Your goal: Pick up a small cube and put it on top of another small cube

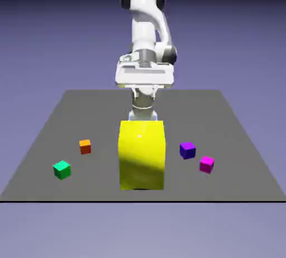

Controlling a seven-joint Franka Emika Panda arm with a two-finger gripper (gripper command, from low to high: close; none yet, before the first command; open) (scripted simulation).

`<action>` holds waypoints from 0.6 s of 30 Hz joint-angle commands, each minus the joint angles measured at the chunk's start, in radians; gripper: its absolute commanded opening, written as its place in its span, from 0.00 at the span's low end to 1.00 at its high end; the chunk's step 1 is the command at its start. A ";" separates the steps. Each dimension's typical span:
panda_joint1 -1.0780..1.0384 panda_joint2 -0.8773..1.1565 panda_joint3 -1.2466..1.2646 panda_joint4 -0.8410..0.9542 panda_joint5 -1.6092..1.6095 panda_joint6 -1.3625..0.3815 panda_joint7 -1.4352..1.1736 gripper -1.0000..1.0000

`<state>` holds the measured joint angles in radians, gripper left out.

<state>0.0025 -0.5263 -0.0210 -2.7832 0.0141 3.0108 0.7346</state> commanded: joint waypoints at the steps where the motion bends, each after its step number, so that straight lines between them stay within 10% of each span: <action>1: -0.008 0.036 -0.017 0.022 0.012 -0.022 -0.005 0.50; 18: -0.142 0.652 -0.314 0.400 0.211 -0.391 -0.095 0.50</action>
<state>-0.1415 0.1260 -0.3347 -2.3831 0.2249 2.6201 0.6394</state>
